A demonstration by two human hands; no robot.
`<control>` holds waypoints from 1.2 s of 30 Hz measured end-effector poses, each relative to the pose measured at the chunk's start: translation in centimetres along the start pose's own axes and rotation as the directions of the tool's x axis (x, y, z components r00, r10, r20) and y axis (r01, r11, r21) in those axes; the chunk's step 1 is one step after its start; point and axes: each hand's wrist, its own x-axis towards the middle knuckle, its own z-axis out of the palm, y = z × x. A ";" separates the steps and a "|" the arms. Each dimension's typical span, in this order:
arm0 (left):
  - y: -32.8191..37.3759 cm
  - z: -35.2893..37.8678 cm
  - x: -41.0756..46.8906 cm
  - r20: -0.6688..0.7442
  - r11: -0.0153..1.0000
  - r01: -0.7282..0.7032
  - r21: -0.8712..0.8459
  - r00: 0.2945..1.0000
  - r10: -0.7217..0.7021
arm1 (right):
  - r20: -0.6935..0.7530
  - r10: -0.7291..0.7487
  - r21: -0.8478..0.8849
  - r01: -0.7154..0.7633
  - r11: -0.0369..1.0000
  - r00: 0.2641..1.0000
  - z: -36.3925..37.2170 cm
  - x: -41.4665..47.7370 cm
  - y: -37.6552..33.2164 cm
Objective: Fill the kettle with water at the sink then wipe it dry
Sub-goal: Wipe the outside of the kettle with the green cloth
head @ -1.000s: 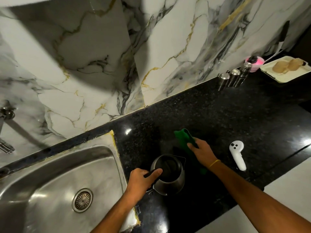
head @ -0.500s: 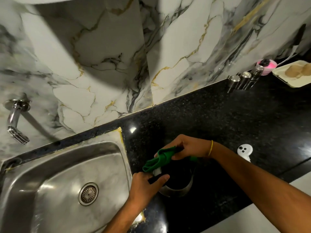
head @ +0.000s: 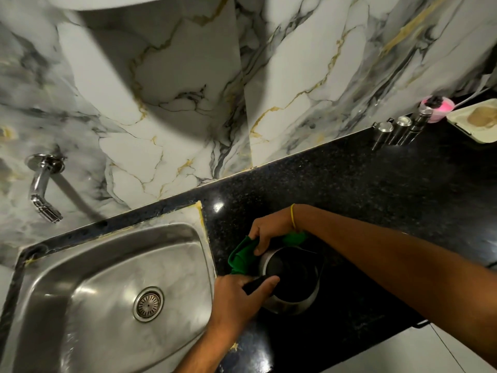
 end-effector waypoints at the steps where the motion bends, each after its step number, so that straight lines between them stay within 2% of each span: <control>1: 0.1 0.0 -0.1 0.004 1.000 0.016 -0.004 1.000 -0.016 | 0.004 0.025 -0.020 -0.025 0.999 1.000 0.0 0.2 0.2; 6: 0.7 0.0 -0.5 -0.011 0.996 0.071 -0.051 0.997 -0.072 | -0.019 0.099 0.043 -0.098 0.994 0.995 0.2 0.6 2.1; 11: 1.3 -0.8 -0.3 -0.028 0.998 0.040 -0.050 0.999 -0.041 | -0.172 0.109 0.343 -0.044 0.938 0.979 -0.1 -1.2 5.3; 14: 1.4 -1.3 0.4 -0.076 0.983 0.095 -0.154 0.991 -0.108 | -0.330 0.108 0.566 0.105 0.818 0.938 0.1 -2.6 7.6; 17: 1.9 -2.1 1.4 -0.113 0.949 0.152 -0.277 0.976 -0.189 | -0.513 0.123 0.708 0.338 0.620 0.850 1.5 -4.3 8.2; 19: 2.6 -2.8 2.2 -0.125 0.922 0.188 -0.340 0.962 -0.243 | -0.633 0.139 0.705 0.492 0.512 0.762 3.1 -5.6 7.6; 22: 3.5 -3.6 3.4 -0.127 0.876 0.221 -0.429 0.945 -0.301 | -0.779 0.212 0.619 0.671 0.409 0.590 5.9 -7.4 5.5; 25: 4.7 -4.2 4.3 -0.128 0.844 0.234 -0.483 0.934 -0.332 | -0.872 0.282 0.487 0.774 0.405 0.401 8.7 -7.9 3.1; 30: 6.0 -4.3 5.1 -0.131 0.832 0.260 -0.490 0.922 -0.365 | -0.944 0.318 0.251 0.811 0.529 0.085 13.0 -6.0 1.4; 31: 6.1 -4.2 5.2 -0.127 0.832 0.268 -0.487 0.920 -0.371 | -0.956 0.293 0.184 0.770 0.611 -0.004 13.9 -5.5 1.4; 33: 6.4 -4.1 5.3 -0.112 0.820 0.286 -0.496 0.915 -0.388 | -0.961 0.220 0.081 0.597 0.799 -0.165 15.8 -4.8 1.1; 34: 6.5 -3.9 5.3 -0.105 0.808 0.295 -0.510 0.911 -0.398 | -0.961 0.171 0.040 0.506 0.862 -0.217 16.8 -4.6 0.8; 36: 6.7 -3.9 5.4 -0.092 0.783 0.312 -0.537 0.902 -0.422 | -0.966 0.044 -0.048 0.349 0.936 -0.253 18.6 -4.1 0.1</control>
